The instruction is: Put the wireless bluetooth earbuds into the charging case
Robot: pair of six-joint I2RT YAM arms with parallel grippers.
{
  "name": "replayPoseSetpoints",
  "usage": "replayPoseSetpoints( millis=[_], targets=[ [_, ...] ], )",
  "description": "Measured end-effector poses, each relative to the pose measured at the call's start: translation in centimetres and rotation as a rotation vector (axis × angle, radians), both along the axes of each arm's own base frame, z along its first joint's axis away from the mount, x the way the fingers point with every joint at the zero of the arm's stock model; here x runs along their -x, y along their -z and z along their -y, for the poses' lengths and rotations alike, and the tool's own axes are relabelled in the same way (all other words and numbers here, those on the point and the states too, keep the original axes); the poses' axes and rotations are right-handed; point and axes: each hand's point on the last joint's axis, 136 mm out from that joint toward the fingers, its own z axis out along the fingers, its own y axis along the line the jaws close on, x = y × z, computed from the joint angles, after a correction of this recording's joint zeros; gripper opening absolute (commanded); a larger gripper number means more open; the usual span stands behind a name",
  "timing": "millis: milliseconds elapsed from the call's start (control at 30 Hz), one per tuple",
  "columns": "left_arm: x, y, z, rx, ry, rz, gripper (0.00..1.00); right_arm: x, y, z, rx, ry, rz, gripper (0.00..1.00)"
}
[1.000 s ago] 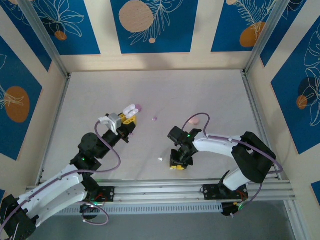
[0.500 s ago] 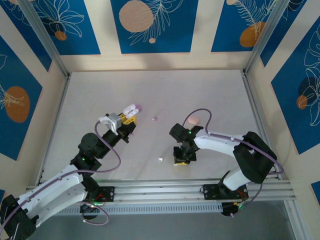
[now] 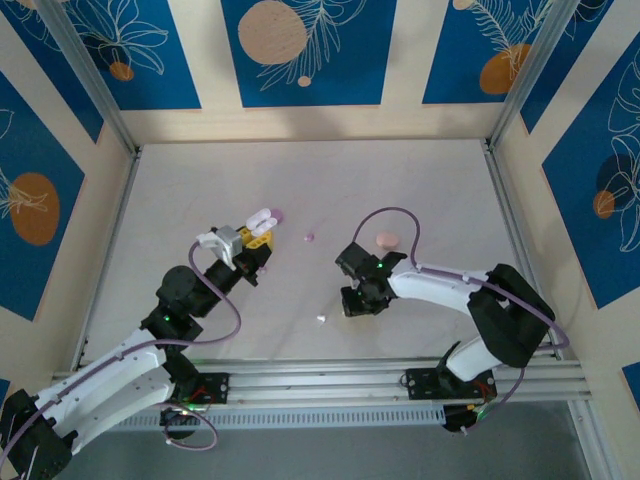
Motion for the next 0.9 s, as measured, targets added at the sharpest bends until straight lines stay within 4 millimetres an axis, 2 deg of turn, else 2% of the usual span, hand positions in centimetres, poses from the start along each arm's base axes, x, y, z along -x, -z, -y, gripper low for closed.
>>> replayPoseSetpoints(
  millis=[233,367,467,533,633,733,900],
  targets=[
    [0.0,0.0,0.0,0.0,0.0,0.0,0.19,1.3,0.4,2.5,-0.007,0.096,-0.002,0.26],
    [0.0,0.0,0.0,0.0,0.0,0.0,0.19,1.2,0.3,3.4,-0.036,0.17,-0.018,0.28],
    [0.0,0.0,0.0,0.0,0.0,0.0,0.19,0.4,-0.9,2.5,-0.134,0.227,-0.025,0.32],
    [0.0,0.0,0.0,0.0,0.0,0.0,0.19,-0.1,-1.6,1.8,-0.194,0.266,-0.044,0.41],
    [0.0,0.2,0.0,-0.001,0.0,-0.004,0.19,-0.6,-2.0,0.9,-0.233,0.319,-0.079,0.42],
    [0.0,0.4,0.0,-0.003,0.0,-0.007,0.19,-0.8,-1.6,0.3,-0.233,0.352,-0.121,0.44],
    [0.1,0.3,-0.1,0.0,0.0,-0.003,0.19,-0.2,0.0,0.4,-0.184,0.374,-0.18,0.44]
  ],
)
